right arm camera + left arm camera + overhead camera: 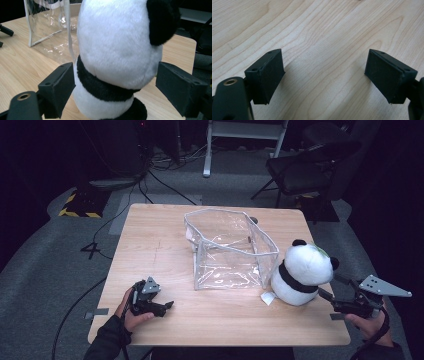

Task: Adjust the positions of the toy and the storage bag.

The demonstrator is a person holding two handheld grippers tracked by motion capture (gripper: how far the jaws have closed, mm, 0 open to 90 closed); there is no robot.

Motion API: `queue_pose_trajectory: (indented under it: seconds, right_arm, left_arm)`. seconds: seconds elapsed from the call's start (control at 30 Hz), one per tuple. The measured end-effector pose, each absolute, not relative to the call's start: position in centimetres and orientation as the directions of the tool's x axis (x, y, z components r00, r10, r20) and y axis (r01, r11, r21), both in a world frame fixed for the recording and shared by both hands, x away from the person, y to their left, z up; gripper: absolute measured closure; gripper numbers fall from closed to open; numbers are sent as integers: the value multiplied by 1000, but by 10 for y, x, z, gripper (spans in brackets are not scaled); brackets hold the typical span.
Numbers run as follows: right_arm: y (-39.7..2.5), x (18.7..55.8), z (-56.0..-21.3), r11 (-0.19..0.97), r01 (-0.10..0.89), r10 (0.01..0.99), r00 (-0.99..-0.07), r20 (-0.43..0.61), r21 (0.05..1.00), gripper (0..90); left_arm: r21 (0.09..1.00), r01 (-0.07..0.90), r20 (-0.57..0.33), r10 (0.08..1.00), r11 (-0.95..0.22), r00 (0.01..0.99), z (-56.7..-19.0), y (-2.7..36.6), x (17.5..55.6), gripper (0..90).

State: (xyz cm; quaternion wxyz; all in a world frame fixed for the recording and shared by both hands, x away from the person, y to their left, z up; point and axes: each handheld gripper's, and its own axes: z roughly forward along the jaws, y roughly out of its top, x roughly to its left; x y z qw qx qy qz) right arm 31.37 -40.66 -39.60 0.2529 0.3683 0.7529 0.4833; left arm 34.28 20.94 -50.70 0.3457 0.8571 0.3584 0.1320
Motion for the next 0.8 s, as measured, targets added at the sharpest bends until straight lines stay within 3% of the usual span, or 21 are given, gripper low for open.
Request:
queue_pose_trajectory:
  seconds: [0.3,0.8]
  right_arm:
    - [-397,329,-387,273,318,798,-602,-29,908,149]
    - [-394,356,-393,223,391,808,-586,54,893,136]
  left_arm:
    - [685,533,-20,719,-496,695,-507,207,345,149]
    - [684,532,-15,721,-498,693,-507,206,346,142]
